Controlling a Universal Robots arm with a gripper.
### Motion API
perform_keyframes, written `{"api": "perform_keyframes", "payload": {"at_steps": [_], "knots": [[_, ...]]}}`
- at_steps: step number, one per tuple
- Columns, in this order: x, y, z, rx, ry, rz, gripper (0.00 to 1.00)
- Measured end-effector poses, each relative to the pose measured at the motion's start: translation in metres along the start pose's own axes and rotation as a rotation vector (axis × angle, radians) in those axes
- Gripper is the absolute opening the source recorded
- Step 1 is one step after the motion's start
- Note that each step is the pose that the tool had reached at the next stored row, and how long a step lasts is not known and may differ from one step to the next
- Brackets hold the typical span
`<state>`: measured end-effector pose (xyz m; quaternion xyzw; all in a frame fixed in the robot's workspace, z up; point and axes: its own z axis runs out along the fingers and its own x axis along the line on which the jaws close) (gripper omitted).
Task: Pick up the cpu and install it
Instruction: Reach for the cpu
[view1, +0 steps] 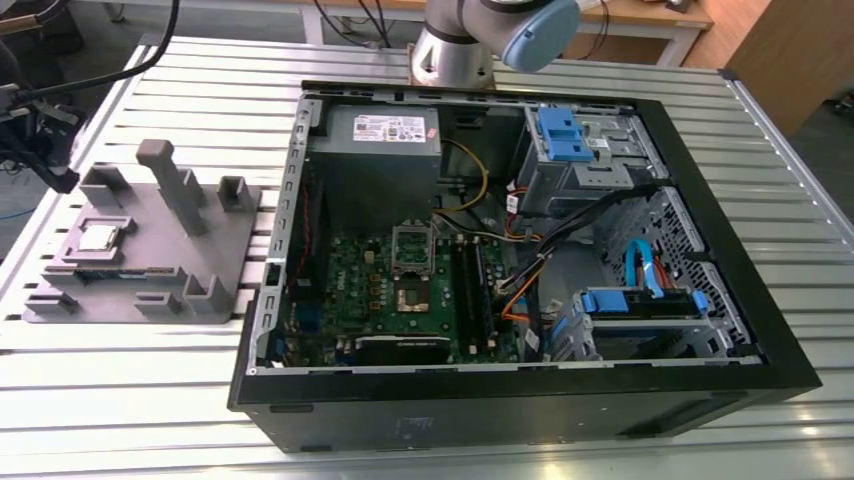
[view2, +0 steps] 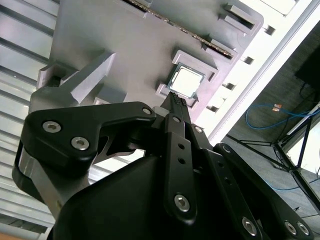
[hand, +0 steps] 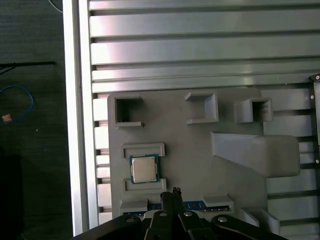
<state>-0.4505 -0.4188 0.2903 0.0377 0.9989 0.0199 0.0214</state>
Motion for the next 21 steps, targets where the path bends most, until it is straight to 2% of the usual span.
{"api": "perform_keyframes", "payload": {"at_steps": [21], "knots": [[0.0116, -0.0035, 0.0318, -0.0006, -0.0002, 0.000, 0.11]]}}
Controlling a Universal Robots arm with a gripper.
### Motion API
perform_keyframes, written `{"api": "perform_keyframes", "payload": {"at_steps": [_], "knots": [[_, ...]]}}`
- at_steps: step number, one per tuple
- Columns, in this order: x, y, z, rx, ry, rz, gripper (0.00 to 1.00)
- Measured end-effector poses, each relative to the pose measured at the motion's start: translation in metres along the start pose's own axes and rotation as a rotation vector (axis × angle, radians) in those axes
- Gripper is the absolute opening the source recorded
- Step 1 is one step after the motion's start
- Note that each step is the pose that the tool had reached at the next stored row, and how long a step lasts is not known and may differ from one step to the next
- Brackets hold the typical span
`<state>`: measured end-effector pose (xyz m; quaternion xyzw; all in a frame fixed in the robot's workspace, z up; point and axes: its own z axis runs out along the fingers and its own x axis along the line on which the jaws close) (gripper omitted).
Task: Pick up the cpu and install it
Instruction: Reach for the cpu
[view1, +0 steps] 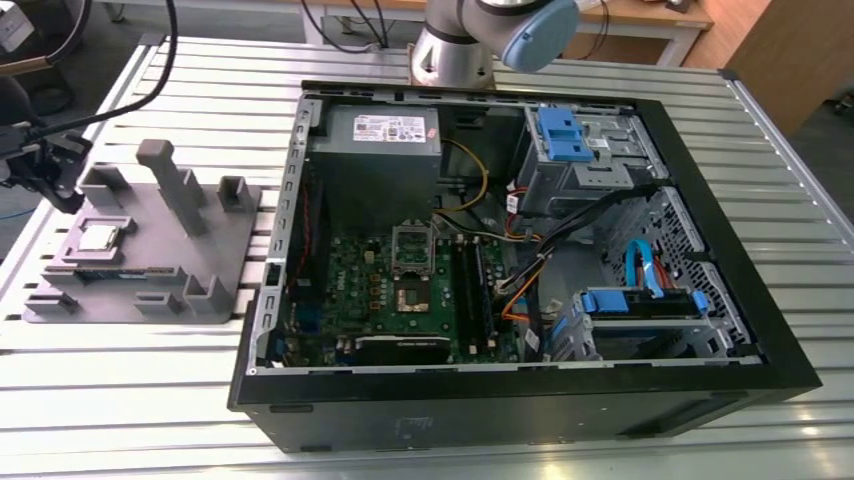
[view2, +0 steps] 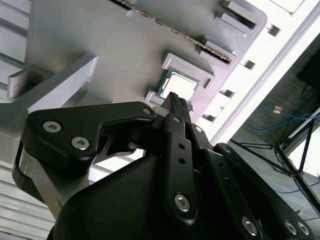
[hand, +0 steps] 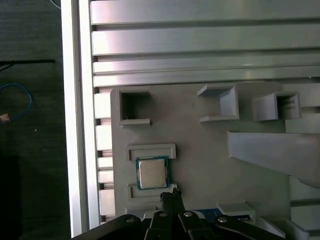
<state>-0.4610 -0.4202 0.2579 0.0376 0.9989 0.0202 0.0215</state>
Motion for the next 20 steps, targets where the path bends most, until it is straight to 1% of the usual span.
{"api": "perform_keyframes", "payload": {"at_steps": [2, 4, 6, 14, 17, 20], "knots": [[0.0009, -0.0002, 0.0023, 0.0002, 0.0003, 0.000, 0.11], [0.0010, -0.0002, 0.0024, 0.0002, 0.0003, 0.000, 0.11], [0.0034, -0.0004, 0.0033, 0.0001, 0.0002, 0.000, 0.11], [0.0035, -0.0004, 0.0034, 0.0002, 0.0003, 0.000, 0.11], [0.0036, -0.0005, 0.0057, 0.0001, 0.0001, 0.000, 0.11], [0.0038, -0.0007, 0.0102, 0.0001, 0.0002, 0.000, 0.11]]}}
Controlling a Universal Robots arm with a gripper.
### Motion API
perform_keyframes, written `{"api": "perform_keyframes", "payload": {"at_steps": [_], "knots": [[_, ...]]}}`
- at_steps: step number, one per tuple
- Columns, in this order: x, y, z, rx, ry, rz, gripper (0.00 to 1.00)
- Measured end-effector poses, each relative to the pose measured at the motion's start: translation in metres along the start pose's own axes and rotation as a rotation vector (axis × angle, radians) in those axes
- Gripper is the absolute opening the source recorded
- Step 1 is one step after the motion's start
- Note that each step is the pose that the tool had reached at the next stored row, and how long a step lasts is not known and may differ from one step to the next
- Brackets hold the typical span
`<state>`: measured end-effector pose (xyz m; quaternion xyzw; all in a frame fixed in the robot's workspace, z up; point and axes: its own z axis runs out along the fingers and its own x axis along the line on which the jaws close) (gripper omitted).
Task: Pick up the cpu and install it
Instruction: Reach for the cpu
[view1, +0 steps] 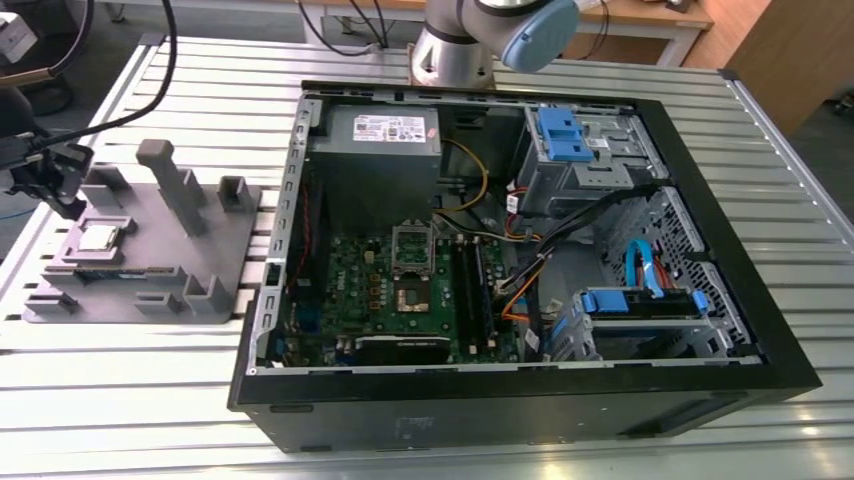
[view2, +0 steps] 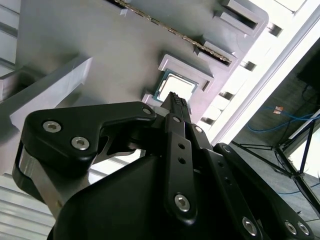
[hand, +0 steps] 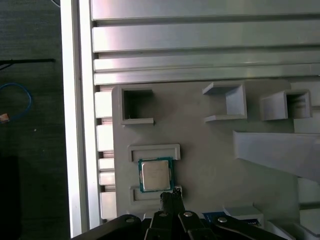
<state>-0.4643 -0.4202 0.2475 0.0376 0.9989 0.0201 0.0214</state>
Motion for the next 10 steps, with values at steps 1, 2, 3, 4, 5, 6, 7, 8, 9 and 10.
{"api": "perform_keyframes", "payload": {"at_steps": [1, 2, 3, 4, 5, 6, 7, 8, 9, 10], "knots": [[0.0000, -0.0001, 0.0014, 0.0006, -0.0001, 0.000, 0.11], [0.0002, 0.0000, 0.0026, 0.0030, -0.0003, 0.000, 0.11], [0.0002, -0.0001, 0.0036, 0.0071, -0.0006, 0.000, 0.11], [0.0002, -0.0001, 0.0047, 0.0111, -0.0009, 0.000, 0.11], [0.0002, -0.0002, 0.0057, 0.0149, -0.0011, -0.001, 0.11], [0.0003, -0.0003, 0.0068, 0.0186, -0.0014, -0.001, 0.11], [0.0003, -0.0003, 0.0080, 0.0221, -0.0016, -0.001, 0.11], [0.0003, -0.0004, 0.0092, 0.0245, -0.0018, -0.001, 0.11], [0.0004, -0.0005, 0.0103, 0.0252, -0.0017, -0.001, 0.11], [0.0004, -0.0005, 0.0116, 0.0255, -0.0015, -0.001, 0.11]]}}
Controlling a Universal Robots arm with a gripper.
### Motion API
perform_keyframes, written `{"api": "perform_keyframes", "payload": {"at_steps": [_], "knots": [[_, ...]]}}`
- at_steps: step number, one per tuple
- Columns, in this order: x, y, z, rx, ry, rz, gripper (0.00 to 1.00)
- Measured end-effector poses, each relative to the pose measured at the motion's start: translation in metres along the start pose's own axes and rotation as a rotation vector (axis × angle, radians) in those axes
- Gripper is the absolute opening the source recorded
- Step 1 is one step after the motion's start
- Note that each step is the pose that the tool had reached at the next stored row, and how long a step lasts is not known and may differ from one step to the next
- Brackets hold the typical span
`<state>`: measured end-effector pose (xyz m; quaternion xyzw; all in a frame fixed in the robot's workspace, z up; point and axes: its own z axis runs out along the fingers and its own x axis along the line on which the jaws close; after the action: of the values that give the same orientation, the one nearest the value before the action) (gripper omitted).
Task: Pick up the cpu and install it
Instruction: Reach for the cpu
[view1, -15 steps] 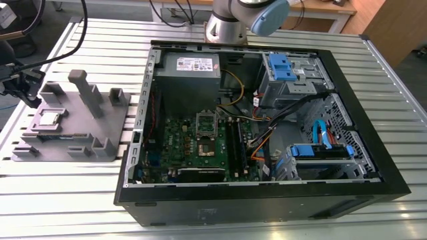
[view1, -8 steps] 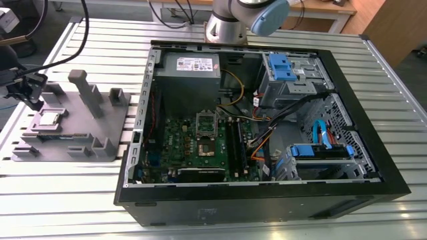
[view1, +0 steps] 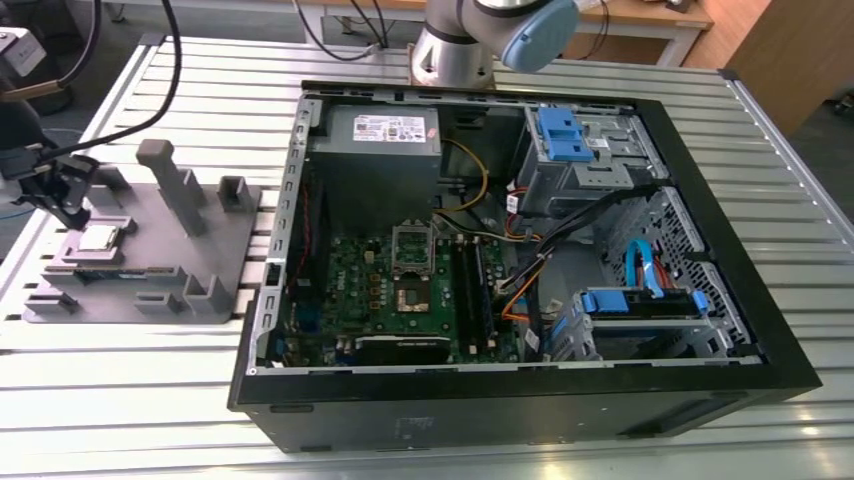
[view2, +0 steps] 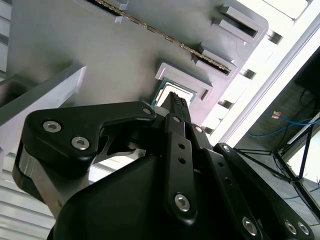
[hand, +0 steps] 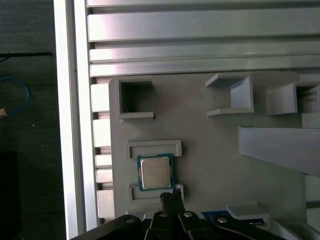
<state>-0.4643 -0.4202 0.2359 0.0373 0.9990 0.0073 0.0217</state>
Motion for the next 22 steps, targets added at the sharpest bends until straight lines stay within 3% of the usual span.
{"api": "perform_keyframes", "payload": {"at_steps": [9, 22], "knots": [[-0.0021, 0.0016, 0.0089, 0.0013, 0.0055, 0.000, 0.11], [-0.0010, 0.0077, 0.0253, 0.0015, 0.0063, 0.000, 0.11]]}}
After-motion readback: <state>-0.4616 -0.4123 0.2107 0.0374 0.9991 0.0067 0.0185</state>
